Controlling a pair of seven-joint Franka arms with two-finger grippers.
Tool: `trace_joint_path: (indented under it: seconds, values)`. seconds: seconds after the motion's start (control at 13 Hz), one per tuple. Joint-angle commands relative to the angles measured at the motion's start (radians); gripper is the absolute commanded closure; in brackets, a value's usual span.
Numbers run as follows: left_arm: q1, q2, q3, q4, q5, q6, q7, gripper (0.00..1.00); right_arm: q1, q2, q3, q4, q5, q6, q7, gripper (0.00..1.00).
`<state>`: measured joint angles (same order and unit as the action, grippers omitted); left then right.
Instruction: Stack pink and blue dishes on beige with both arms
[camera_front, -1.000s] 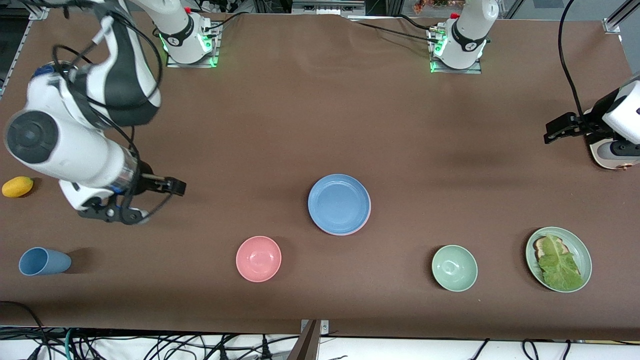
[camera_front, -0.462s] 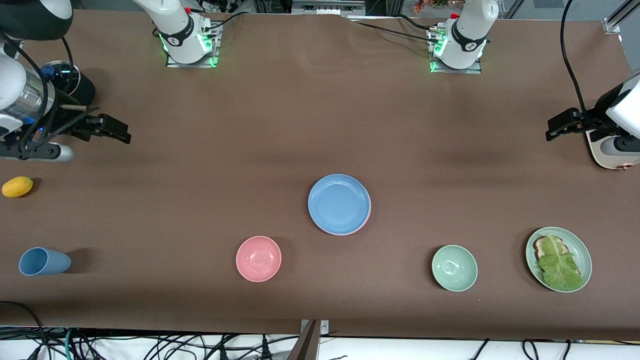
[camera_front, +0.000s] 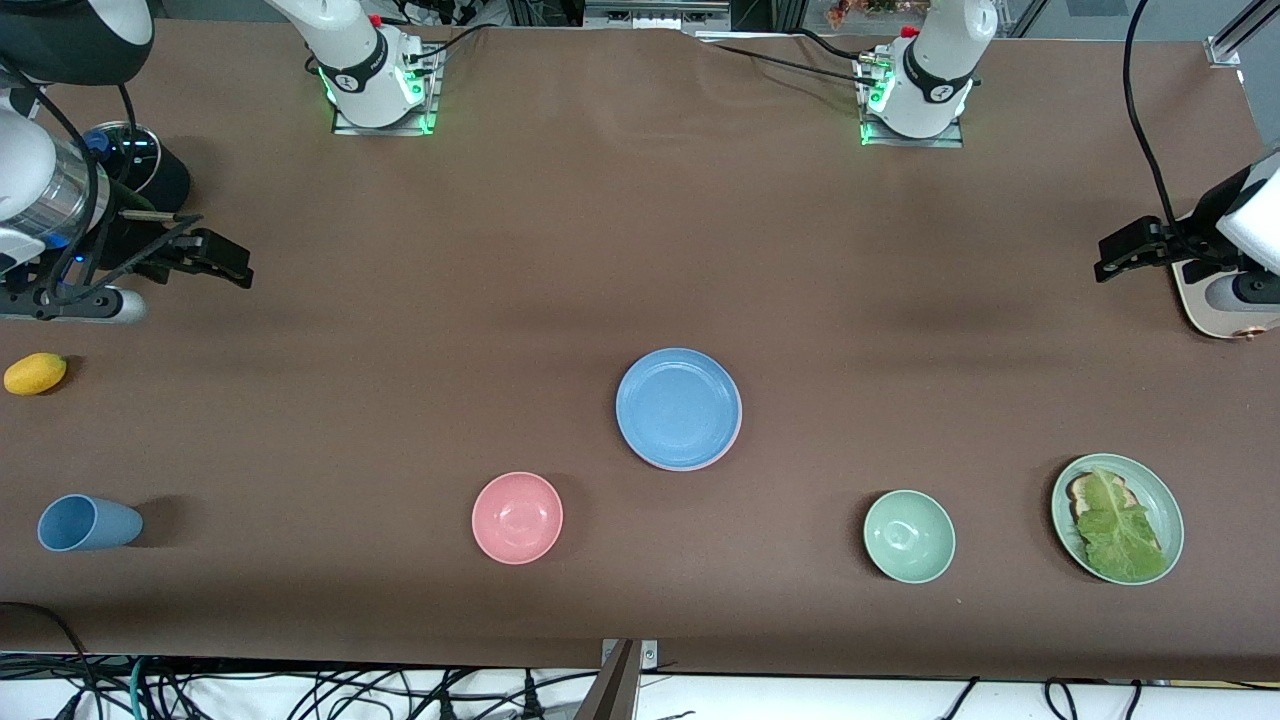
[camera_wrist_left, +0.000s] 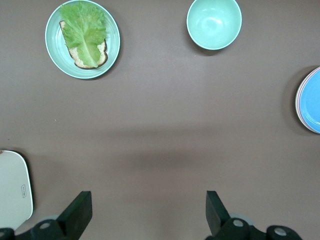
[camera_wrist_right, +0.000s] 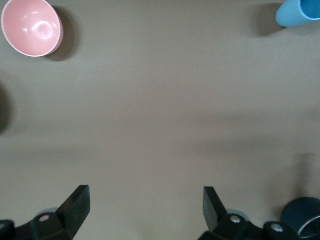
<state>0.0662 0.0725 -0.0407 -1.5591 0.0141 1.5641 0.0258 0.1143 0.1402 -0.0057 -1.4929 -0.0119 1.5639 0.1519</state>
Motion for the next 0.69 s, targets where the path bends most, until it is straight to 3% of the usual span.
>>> trace_joint_path:
  seconds: [0.0, 0.62]
  values:
    - [0.001, -0.002, 0.005, 0.014, -0.025, -0.013, 0.025, 0.00, -0.010, -0.002, 0.013, 0.013, -0.020, -0.004, -0.014, 0.00]
    - [0.001, 0.000, 0.005, 0.011, -0.025, -0.016, 0.026, 0.00, -0.018, -0.010, 0.004, 0.046, 0.000, -0.057, -0.028, 0.00]
